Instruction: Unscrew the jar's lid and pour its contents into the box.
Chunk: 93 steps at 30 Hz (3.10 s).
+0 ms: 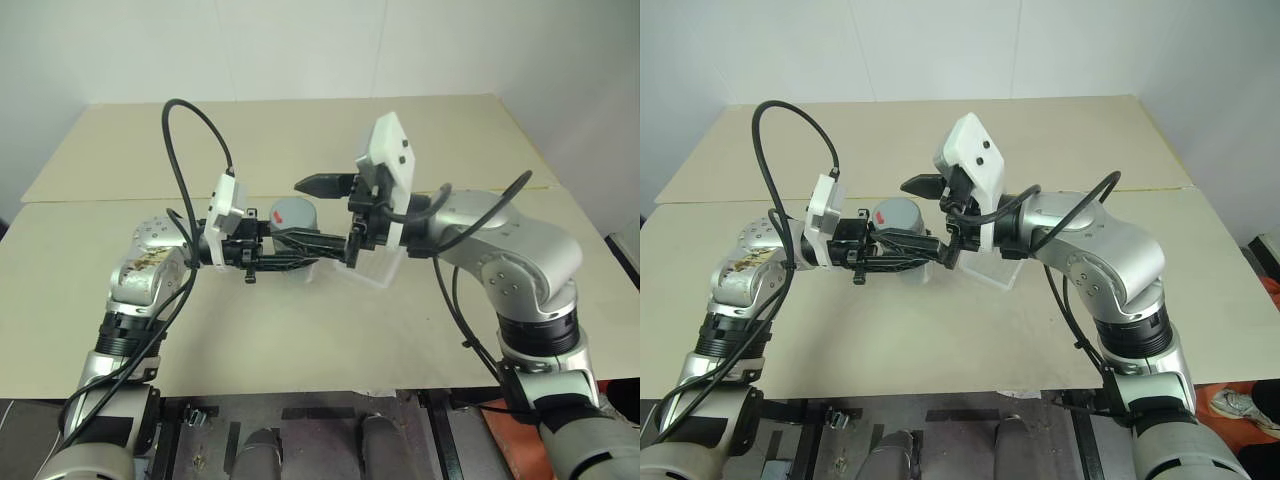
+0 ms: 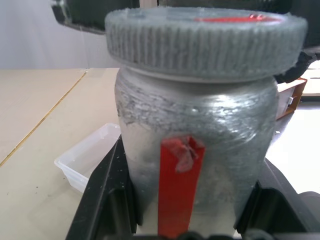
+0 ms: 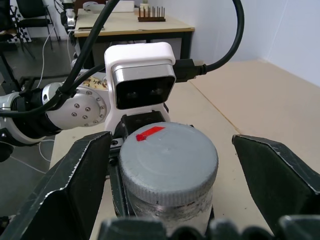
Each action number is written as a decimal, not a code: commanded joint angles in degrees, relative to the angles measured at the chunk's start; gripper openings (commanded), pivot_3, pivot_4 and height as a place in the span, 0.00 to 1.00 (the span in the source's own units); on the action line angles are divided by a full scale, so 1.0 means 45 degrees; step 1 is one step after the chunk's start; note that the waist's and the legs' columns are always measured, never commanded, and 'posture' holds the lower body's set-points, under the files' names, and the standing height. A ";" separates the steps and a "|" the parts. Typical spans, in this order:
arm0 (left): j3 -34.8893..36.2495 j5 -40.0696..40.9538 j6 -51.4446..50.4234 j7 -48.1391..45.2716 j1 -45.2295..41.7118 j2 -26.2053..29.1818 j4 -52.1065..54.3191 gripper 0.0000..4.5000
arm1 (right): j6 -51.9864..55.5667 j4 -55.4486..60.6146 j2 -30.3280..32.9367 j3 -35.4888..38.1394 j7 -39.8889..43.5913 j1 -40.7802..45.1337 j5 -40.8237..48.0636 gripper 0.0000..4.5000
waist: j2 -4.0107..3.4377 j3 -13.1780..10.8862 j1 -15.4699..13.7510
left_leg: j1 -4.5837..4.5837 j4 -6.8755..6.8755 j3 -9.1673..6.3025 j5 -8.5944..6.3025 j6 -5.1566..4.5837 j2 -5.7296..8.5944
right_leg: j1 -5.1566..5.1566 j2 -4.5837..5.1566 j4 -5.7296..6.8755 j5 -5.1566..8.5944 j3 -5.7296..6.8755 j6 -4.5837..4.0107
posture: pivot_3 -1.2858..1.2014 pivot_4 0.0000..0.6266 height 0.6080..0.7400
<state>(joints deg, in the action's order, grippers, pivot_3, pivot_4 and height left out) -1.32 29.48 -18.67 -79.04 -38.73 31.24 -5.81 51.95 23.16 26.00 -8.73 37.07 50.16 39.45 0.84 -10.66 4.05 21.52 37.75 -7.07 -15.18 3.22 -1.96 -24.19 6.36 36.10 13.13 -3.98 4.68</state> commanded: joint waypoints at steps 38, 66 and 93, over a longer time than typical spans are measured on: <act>0.1683 0.0323 0.0129 0.2551 0.0732 0.0417 0.0930 0.43 | -0.0848 -0.0243 0.1280 0.4435 -0.5987 -0.5445 -0.3404 0.61 | -0.0003 -0.0002 0.0019 | 0.0008 -0.0002 0.0009 -0.0002 -0.0004 0.0002 | -0.0009 0.0004 0.0000 0.0000 -0.0006 0.0001 | 0.52 0.24 1.00; -0.1249 -0.6727 0.6110 0.9206 -0.1533 -0.1881 -0.2112 0.43 | 0.2673 0.1150 0.3548 0.5493 -0.1978 -0.5898 -0.1345 1.00 | -0.0001 -0.0003 -0.0221 | -0.0014 0.0002 0.0006 -0.0001 -0.0003 0.0007 | 0.0035 0.0002 -0.0026 -0.0005 -0.0003 0.0004 | 0.52 0.24 1.00; -1.3171 -2.3866 0.9161 2.6838 -1.0382 -0.4737 -1.4836 0.43 | 0.3581 0.2545 0.4461 0.6281 -0.1774 -0.4926 0.1838 1.00 | 0.0033 -0.0025 -0.0737 | 0.0115 0.0021 0.0017 0.0006 0.0011 0.0042 | -0.0031 0.0028 -0.0065 -0.0036 0.0001 0.0067 | 0.52 0.24 1.00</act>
<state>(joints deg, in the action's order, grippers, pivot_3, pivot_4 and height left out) -60.32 -78.44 23.44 40.64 -83.24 9.80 -72.50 67.68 31.98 46.02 16.76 29.85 27.96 46.25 0.99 -10.77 0.74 22.04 37.85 -7.00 -15.15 3.28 -1.77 -24.32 6.49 35.82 12.96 -3.98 4.98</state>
